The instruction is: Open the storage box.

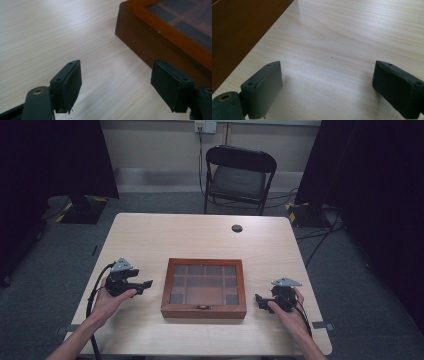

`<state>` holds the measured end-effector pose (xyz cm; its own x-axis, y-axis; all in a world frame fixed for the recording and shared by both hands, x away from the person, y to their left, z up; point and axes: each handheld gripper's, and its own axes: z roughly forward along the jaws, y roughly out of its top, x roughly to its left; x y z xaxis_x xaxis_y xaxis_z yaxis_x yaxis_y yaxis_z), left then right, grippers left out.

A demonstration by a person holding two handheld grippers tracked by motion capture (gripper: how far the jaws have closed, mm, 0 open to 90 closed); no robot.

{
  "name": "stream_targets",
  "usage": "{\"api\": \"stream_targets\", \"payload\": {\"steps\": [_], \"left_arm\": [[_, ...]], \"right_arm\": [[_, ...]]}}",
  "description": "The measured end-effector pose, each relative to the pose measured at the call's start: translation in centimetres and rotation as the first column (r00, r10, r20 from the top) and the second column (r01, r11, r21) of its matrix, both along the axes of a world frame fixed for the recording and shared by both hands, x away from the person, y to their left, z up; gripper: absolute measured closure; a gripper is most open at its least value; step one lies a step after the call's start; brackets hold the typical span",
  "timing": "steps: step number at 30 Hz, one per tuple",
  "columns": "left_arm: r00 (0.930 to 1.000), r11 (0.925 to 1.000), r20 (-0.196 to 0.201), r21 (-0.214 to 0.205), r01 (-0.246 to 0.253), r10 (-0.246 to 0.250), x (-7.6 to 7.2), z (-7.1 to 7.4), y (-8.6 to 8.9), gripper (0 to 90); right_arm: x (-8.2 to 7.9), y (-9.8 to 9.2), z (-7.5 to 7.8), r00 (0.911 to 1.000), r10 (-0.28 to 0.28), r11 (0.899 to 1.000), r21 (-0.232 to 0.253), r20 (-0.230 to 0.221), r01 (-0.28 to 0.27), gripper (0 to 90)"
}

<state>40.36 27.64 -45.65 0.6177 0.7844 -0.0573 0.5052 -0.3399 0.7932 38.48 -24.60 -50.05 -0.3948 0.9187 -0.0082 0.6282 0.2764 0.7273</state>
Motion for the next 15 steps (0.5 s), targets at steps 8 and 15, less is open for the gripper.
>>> {"api": "stream_targets", "payload": {"steps": [8, 15], "left_arm": [[0.9987, 0.9984, 0.010, -0.022, 0.051, -0.051, -0.6, 1.0, -0.8, 27.8], [0.9924, 0.9905, 0.025, -0.063, 0.122, -0.121, -1.6, 2.2, -2.1, 31.8]], "right_arm": [[0.0, 0.0, 0.0, 1.0000, 0.000, 1.000, -0.002, -0.001, 0.000, 8.1], [0.1, 0.0, 0.0, 1.0000, 0.003, 1.000, -0.002, 0.000, -0.003, 8.0]]}}
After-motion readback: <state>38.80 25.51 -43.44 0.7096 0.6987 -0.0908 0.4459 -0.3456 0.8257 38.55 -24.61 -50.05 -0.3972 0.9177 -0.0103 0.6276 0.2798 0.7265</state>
